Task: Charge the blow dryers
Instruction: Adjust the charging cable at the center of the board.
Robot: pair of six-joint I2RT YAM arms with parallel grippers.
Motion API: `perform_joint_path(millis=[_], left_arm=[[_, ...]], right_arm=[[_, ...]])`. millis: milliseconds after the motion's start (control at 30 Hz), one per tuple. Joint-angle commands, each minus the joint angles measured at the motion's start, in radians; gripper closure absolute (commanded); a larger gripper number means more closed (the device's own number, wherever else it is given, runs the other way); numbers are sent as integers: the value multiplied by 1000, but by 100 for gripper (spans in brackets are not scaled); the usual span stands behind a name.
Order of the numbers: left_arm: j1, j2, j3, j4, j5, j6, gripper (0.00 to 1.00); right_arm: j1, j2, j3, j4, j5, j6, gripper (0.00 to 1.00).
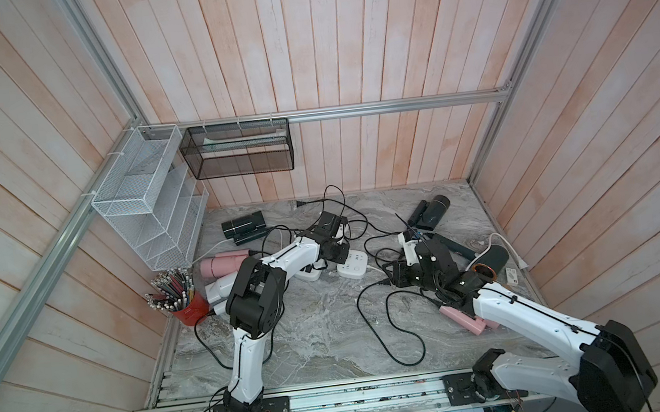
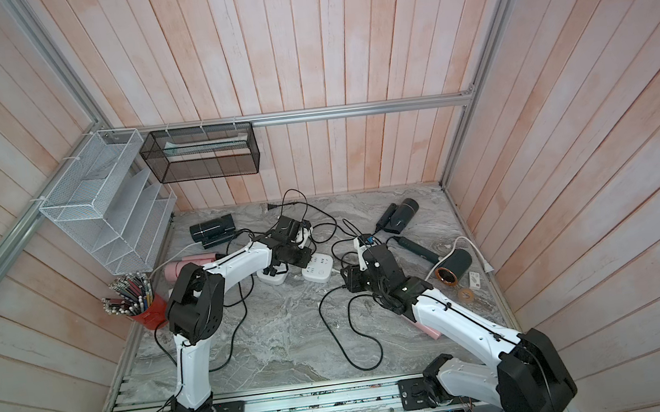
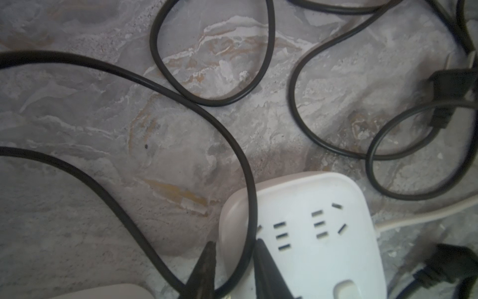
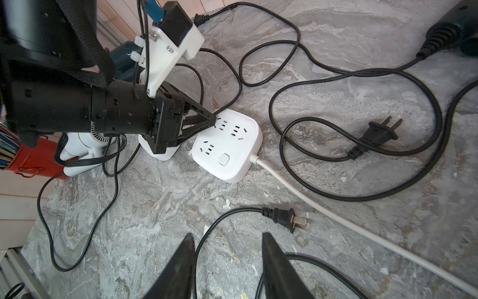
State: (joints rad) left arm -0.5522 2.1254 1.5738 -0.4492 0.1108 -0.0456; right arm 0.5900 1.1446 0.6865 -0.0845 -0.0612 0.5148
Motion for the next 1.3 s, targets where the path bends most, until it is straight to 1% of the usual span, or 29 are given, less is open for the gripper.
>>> perform_joint_path(millis=[0,200,333,367,400,500,600,867,933,1000,1167,1200,1267], left_arm=[[-3,41,30,-14,-15,10,78],[-1,47,49,-23,-52,8,89],[15,60,83,-34,-115,-24,89],[25,72,104,-50,-141,-26,89],[36,88,130,-71,-163,-69,89],[81,131,203,-114,-192,-119,89],[115,165,276,-131,-226,-144,89],[169,294,512,-233,-345,-200,88],[183,325,564,-265,-341,-215,88],[188,331,584,-270,-320,-220,83],[186,261,532,-205,-210,-221,78],[185,242,523,-198,-184,-232,76],[185,199,494,-174,-110,-239,68]], right_arm=[[-5,9,-14,0,7,10,57],[-4,7,-17,0,11,10,57],[-5,4,-19,-1,13,10,57],[-5,4,-19,-1,14,10,57],[-4,3,-20,-1,15,10,57],[-4,0,-23,-2,16,10,57],[-5,0,-26,-3,17,10,57],[-6,-6,-35,-3,21,11,57],[-6,-9,-33,-12,27,8,57],[-5,-15,-34,-21,38,7,57],[-6,-23,-30,-36,53,5,56],[-6,-22,-25,-43,57,2,56],[-11,-18,-20,-50,61,-4,53]])
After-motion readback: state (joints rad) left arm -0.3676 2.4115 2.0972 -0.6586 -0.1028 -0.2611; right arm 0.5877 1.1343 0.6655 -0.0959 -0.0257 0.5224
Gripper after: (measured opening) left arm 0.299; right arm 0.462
